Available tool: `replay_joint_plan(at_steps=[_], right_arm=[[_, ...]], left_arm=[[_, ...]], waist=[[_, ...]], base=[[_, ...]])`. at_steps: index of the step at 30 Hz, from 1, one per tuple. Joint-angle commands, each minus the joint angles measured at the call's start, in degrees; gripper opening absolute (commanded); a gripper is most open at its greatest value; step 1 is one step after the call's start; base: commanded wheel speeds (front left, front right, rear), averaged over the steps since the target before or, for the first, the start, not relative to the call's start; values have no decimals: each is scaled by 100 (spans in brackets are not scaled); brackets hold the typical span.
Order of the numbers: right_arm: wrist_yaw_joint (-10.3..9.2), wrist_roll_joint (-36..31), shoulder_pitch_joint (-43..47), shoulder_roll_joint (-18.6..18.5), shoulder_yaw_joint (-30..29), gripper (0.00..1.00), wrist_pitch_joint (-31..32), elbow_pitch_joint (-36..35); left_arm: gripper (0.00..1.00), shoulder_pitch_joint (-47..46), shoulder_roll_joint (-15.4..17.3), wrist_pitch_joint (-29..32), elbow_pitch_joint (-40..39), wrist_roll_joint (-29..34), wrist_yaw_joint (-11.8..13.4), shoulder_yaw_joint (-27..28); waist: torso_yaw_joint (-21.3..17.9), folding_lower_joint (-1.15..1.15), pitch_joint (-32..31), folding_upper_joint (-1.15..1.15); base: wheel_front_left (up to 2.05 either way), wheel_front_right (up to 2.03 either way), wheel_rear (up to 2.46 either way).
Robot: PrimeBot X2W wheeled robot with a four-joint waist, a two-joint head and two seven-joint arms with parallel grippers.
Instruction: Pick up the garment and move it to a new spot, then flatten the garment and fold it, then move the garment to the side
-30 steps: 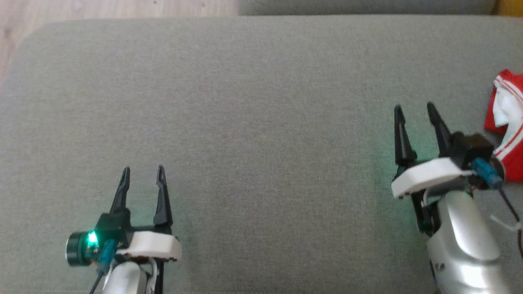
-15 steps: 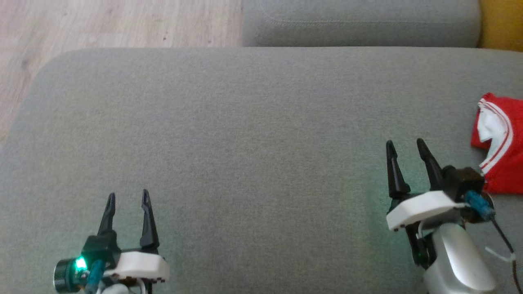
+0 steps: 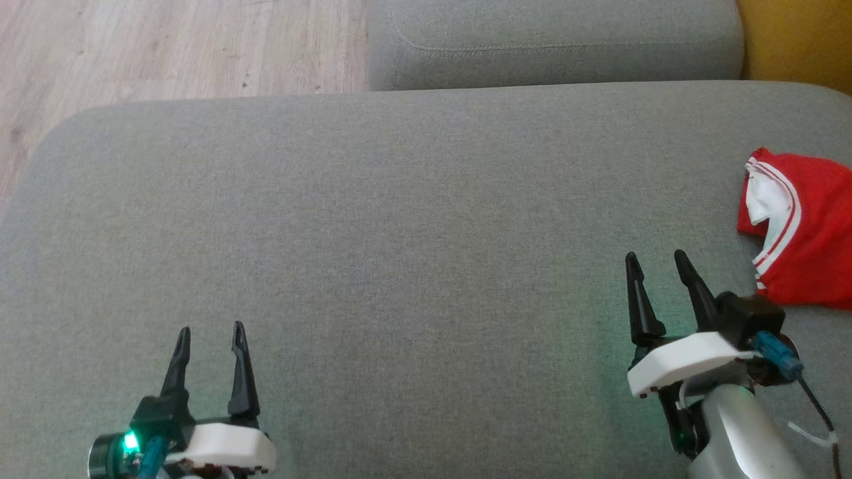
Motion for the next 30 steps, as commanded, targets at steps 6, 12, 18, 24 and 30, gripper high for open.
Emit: replay_joint_plan(at_steps=[6,12,18,24,30], right_arm=[[-1,4,1,2,7,0,2,18],[0,185,127,13,-36,0,87,270],[2,586,157,14,-79,0,184,168],[4,985,189,15,-117,0,274,61],[5,1382,216,15,-161,0,369,-38]], left_arm=[[0,-2,-2,4,19,-65,-98,0],[0,35,-9,105,312,-242,-113,42],[0,18,-7,203,255,-656,-146,76],[0,10,-5,285,186,-1067,-180,98],[0,-7,-3,377,126,-1474,-213,131]], waist=[[-5,0,-17,0],[-11,0,-22,0],[-18,0,-30,0],[-25,0,-37,0],[-32,0,-44,0]], base=[[0,0,0],[0,0,0],[0,0,0],[0,0,0],[0,0,0]])
